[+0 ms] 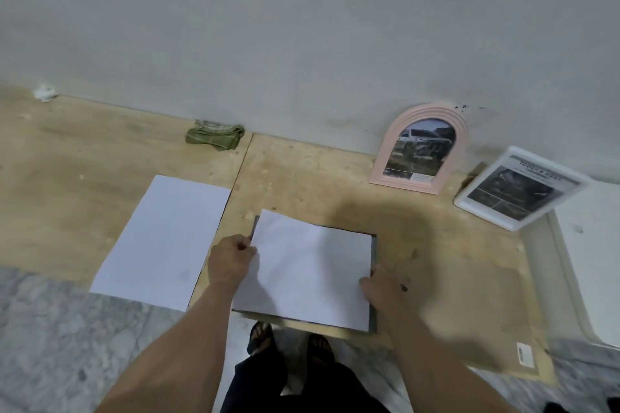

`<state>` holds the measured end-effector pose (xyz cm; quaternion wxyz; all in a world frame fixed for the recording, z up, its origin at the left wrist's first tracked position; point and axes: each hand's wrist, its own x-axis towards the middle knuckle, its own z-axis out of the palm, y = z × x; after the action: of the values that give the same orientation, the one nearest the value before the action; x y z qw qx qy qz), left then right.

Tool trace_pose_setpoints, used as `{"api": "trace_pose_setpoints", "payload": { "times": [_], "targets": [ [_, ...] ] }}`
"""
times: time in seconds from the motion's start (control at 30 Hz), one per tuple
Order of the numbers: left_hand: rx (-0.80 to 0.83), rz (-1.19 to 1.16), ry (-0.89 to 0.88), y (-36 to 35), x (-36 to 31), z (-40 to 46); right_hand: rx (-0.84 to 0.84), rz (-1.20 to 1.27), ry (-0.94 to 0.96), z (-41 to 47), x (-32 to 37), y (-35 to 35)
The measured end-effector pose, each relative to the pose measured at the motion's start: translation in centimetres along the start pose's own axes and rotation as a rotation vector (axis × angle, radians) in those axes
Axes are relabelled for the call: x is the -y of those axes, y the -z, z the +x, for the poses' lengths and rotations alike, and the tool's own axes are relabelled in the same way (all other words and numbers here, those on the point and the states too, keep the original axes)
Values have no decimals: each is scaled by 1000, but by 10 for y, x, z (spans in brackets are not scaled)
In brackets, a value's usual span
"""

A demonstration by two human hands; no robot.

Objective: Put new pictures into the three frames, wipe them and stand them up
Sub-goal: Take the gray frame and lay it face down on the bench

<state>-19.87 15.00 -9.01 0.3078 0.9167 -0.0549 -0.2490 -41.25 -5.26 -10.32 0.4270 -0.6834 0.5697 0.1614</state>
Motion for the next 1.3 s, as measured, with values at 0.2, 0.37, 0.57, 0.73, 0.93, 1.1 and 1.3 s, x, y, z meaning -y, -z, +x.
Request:
{"api": "trace_pose_setpoints", "payload": {
  "times": [0.2,0.37,0.57,0.73,0.93,1.1,1.3],
  "targets": [
    [74,-255,43,11,7,-10,111,58,29,9,-6,5],
    [245,-654,178,36,9,-28,113,-11,46,14,-4,7],
    [217,-929,240,59,34,-45,223,80,-22,18,11,5],
    [181,-1154,289,73,66,-54,337,169,69,0,33,-10],
    [-60,-1167,401,113,123,-37,291,161,260,-18,109,-41],
    [-296,-1067,480,155,157,-9,285,103,398,-31,210,-76],
    [-380,-1042,544,223,212,56,283,-204,507,-30,364,-168]
  ]
}}
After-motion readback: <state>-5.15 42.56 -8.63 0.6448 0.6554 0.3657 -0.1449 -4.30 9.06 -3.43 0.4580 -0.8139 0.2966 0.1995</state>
